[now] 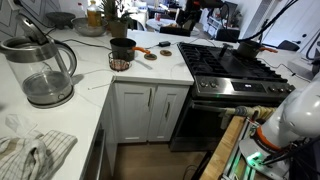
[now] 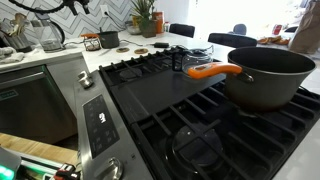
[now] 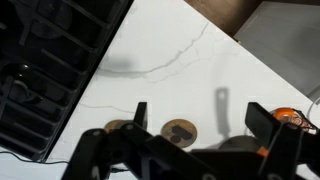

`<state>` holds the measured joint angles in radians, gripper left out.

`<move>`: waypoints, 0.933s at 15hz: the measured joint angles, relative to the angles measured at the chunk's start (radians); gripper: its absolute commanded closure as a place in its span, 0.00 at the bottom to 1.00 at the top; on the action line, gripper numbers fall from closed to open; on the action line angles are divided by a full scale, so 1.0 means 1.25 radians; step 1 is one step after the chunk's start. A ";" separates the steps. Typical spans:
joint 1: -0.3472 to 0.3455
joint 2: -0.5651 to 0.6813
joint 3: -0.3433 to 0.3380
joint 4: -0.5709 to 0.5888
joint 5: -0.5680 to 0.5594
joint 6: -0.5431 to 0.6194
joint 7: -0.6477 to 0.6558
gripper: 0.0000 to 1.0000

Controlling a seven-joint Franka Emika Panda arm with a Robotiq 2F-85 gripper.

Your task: Pick up the gray pot from the kitchen counter and put it on the top left cooker on the hob of the stove

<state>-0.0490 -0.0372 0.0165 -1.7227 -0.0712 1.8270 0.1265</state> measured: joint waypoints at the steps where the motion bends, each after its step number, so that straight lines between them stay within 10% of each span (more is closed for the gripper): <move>1: 0.000 -0.001 0.000 -0.001 0.000 0.000 0.000 0.00; 14: 0.001 -0.011 0.000 -0.003 0.000 0.000 0.000 0.00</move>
<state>-0.0480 -0.0511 0.0161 -1.7262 -0.0713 1.8268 0.1266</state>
